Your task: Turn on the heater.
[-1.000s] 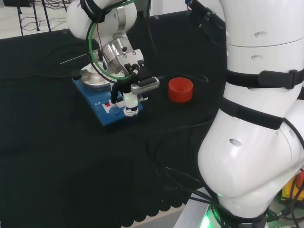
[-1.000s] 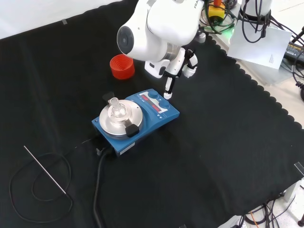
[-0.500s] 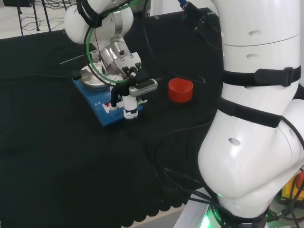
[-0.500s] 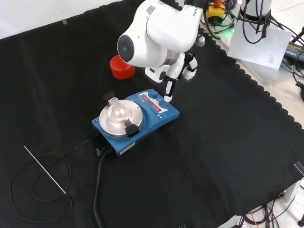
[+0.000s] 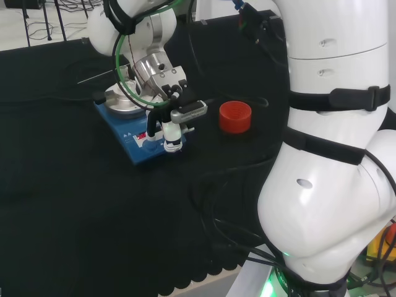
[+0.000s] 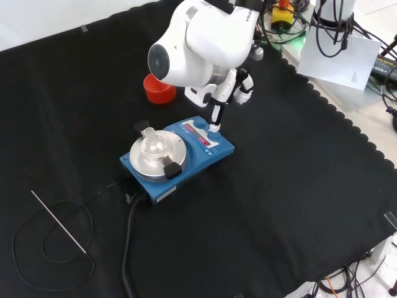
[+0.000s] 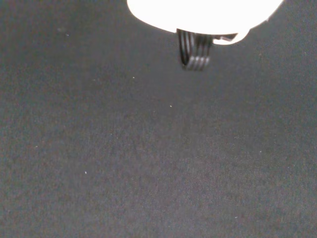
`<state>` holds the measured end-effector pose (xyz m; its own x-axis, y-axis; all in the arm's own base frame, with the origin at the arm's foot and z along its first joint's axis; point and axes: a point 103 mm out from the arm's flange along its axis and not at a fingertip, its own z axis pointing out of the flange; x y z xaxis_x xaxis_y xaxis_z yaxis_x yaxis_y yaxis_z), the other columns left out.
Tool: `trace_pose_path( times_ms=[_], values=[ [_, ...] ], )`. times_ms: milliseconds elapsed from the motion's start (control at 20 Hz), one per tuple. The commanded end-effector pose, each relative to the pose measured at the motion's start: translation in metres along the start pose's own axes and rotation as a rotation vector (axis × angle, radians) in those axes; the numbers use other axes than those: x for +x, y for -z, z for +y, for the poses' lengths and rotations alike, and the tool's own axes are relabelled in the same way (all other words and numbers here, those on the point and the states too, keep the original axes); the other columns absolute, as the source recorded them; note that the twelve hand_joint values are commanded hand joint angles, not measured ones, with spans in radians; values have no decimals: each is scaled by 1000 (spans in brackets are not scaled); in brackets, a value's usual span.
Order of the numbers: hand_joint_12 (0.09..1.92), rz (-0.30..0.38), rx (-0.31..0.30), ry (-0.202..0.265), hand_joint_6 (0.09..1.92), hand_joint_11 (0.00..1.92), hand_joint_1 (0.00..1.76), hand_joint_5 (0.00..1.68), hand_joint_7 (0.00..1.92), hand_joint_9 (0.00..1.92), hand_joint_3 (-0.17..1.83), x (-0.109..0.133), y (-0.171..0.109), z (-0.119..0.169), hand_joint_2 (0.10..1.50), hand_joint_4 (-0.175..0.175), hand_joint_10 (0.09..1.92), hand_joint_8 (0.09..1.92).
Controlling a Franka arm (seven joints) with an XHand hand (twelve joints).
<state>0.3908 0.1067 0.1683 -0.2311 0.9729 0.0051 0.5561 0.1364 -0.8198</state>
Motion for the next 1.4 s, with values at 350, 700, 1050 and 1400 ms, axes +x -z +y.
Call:
trace_pose_path(
  times_ms=[350,700,1050,1400],
  values=[
    [1296,1,4,0,87,1584,1418,258,1593,1692,1089,-1,-1,2,591,-38,1303,1568],
    [1297,0,0,3,87,1583,1418,264,1593,1692,1092,0,-1,4,590,-38,1303,1568],
    [1297,-6,11,1,87,1581,1419,268,1593,1692,1095,1,-1,7,589,-39,1302,1568],
    [1298,-3,20,5,87,1580,1420,273,1593,1693,1097,2,-2,9,587,-40,1302,1568]
  ],
)
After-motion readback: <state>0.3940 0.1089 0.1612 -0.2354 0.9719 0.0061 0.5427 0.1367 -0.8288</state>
